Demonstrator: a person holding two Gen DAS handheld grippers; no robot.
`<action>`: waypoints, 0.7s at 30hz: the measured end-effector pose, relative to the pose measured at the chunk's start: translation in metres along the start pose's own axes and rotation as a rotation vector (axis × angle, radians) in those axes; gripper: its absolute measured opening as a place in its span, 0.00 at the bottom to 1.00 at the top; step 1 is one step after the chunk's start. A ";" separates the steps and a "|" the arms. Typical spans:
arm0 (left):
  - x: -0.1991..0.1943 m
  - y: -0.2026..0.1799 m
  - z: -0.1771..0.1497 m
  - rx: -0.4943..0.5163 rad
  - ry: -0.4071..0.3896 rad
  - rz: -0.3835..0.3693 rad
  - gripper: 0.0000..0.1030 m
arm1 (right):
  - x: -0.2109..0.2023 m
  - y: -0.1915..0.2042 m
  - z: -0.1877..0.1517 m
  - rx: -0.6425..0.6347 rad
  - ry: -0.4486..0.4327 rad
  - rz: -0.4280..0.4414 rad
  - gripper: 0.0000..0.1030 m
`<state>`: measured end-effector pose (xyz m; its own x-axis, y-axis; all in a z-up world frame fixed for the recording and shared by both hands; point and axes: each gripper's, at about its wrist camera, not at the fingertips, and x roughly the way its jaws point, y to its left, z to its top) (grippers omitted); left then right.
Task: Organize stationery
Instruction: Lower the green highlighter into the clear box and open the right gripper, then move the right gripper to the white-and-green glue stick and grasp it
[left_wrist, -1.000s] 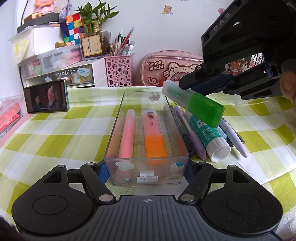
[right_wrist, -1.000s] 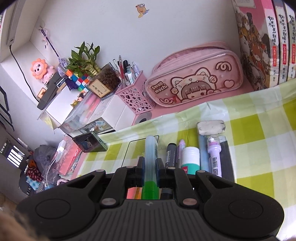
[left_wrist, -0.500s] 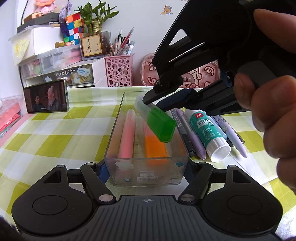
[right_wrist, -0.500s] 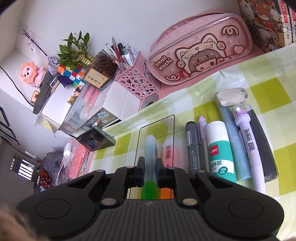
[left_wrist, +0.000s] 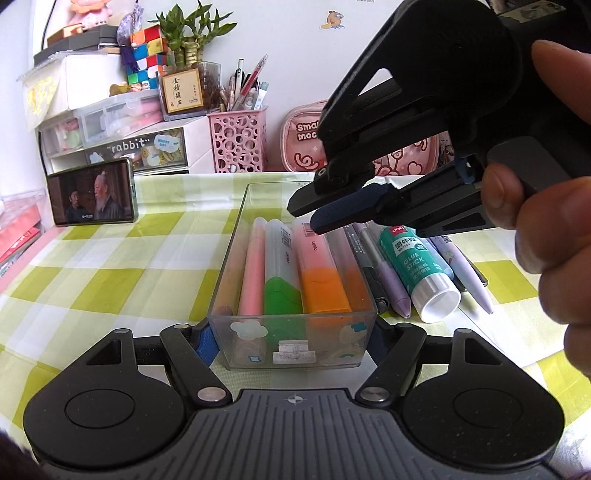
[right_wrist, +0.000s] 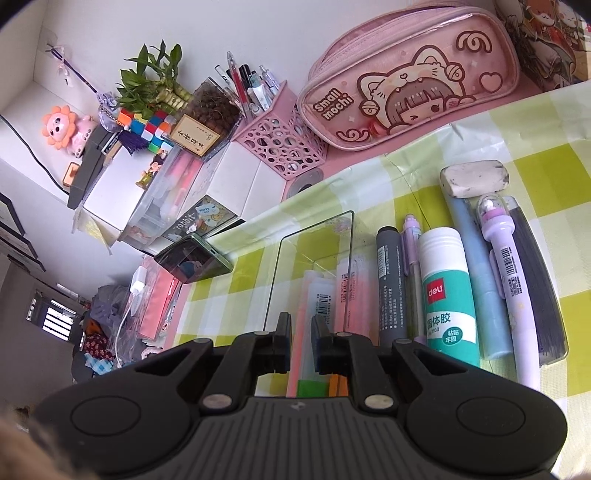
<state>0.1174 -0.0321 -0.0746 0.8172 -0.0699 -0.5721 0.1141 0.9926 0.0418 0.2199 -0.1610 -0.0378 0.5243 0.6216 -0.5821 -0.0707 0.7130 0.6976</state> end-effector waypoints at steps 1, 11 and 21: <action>0.000 0.000 0.000 0.000 0.000 0.000 0.71 | -0.003 -0.001 0.001 -0.004 -0.008 -0.001 0.24; 0.000 0.000 0.000 0.001 0.000 0.000 0.71 | -0.037 -0.026 0.009 0.014 -0.092 -0.047 0.24; 0.000 0.000 0.000 0.001 0.000 -0.001 0.71 | -0.055 -0.054 0.014 0.022 -0.134 -0.154 0.31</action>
<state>0.1174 -0.0318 -0.0746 0.8172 -0.0706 -0.5720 0.1152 0.9925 0.0420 0.2070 -0.2381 -0.0378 0.6356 0.4562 -0.6228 0.0364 0.7882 0.6144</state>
